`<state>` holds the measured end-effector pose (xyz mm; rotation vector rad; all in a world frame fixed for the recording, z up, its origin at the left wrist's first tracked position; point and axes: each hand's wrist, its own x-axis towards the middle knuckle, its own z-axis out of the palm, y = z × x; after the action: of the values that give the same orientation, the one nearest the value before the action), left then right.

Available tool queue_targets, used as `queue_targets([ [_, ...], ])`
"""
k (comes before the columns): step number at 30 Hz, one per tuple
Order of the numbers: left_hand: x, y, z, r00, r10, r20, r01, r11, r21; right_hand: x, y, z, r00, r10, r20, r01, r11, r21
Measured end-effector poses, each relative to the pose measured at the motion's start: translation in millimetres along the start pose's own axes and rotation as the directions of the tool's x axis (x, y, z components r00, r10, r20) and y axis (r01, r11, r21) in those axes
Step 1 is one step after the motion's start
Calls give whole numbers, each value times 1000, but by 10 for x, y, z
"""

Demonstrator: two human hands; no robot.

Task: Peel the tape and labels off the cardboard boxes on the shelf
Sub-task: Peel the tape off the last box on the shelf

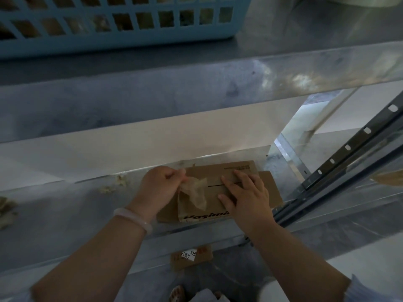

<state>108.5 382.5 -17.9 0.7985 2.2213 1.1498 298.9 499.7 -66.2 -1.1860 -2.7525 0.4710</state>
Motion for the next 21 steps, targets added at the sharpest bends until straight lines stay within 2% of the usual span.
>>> queue_targets([
  [1,12,-12,3,996,89,4,-88,980,179,-4,-7,4,1000,1,-21,-1,1000,13],
  [3,-19,-15,32,983,178,31,-179,932,315,-4,-9,19,999,1,-49,1,1000,23],
  [8,-39,-108,122,986,109,125,-154,885,440,-7,7,33,999,-5,-52,5,1000,-1],
  [10,-35,-109,130,991,85,108,-123,899,421,-5,4,39,998,-3,-55,4,1000,4],
  [15,-62,-143,205,999,-25,32,17,977,212,-8,-9,65,995,-1,-102,5,999,40],
  [18,-73,-181,215,984,-173,-34,170,983,-67,-11,-4,76,994,0,-109,6,998,57],
  [19,-73,-177,191,967,-251,-48,234,946,-225,-7,3,75,993,-4,-117,10,998,57],
  [21,-46,-169,111,922,-385,-37,298,768,-567,1,11,61,995,-4,-95,10,998,55],
])
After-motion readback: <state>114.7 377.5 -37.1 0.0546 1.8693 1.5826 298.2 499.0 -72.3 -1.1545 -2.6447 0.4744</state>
